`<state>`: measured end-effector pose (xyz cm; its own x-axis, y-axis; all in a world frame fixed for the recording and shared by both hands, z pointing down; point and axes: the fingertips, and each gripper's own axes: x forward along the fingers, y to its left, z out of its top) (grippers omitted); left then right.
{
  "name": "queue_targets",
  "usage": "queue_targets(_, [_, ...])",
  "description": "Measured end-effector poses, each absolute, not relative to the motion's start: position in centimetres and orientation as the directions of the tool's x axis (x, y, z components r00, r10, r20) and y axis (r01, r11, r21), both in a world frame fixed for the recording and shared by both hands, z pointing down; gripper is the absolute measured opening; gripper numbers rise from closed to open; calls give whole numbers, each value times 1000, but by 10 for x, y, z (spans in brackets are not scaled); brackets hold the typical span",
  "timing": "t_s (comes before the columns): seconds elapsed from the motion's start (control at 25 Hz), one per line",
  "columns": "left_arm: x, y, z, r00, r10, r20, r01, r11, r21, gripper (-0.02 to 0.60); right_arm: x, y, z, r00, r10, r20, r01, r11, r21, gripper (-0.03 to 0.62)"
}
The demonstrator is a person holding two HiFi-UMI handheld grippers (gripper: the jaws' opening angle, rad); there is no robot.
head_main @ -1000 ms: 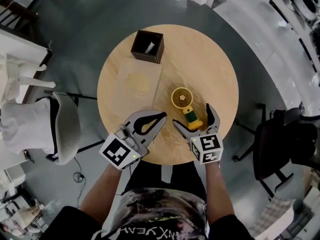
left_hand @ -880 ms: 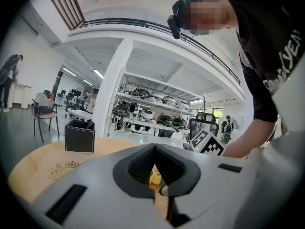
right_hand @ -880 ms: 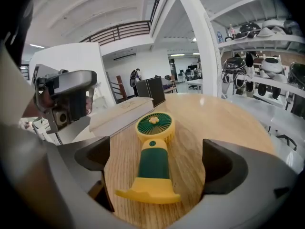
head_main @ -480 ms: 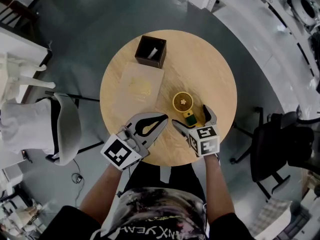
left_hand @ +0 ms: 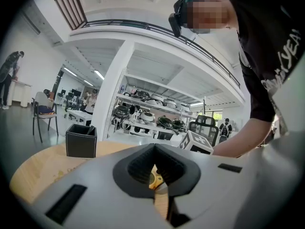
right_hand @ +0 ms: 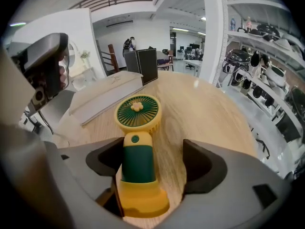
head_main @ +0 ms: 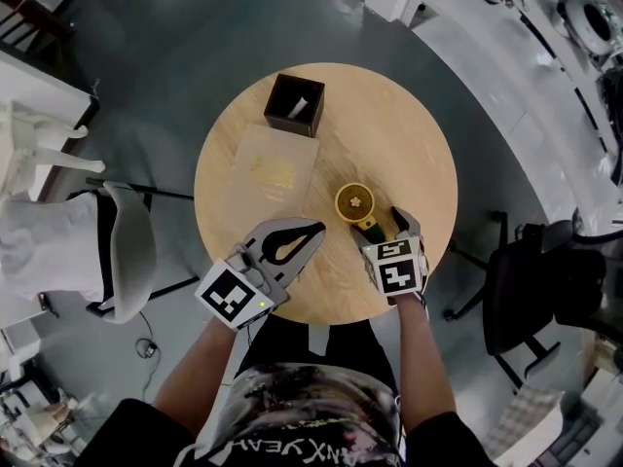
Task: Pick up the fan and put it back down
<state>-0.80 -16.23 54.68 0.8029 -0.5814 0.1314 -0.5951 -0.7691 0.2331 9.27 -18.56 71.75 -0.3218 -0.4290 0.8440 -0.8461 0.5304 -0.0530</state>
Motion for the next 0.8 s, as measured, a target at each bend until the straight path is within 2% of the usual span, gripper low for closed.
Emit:
queue_targets(0.08, [-8, -162, 546, 803, -581, 131, -595, -769, 233, 12, 91, -183, 717, -313, -397, 863, -834, 549, -50, 353])
queue_targets(0.2, [-9, -162, 545, 802, -582, 134, -596, -768, 235, 12, 79, -174, 716, -308, -367, 878, -799, 601, -29, 229])
queue_targets(0.28, [-11, -162, 544, 800, -586, 132, -599, -765, 236, 12, 70, -170, 716, -299, -371, 879, -768, 640, 9, 184])
queue_targets(0.52, [-12, -161, 539, 800, -588, 123, -599, -769, 223, 12, 69, -167, 715, -299, -373, 878, -737, 675, 36, 182])
queue_targets(0.8, [-10, -157, 538, 805, -579, 128, -593, -776, 215, 14, 69, -166, 698, -356, -435, 827, -757, 653, 18, 182])
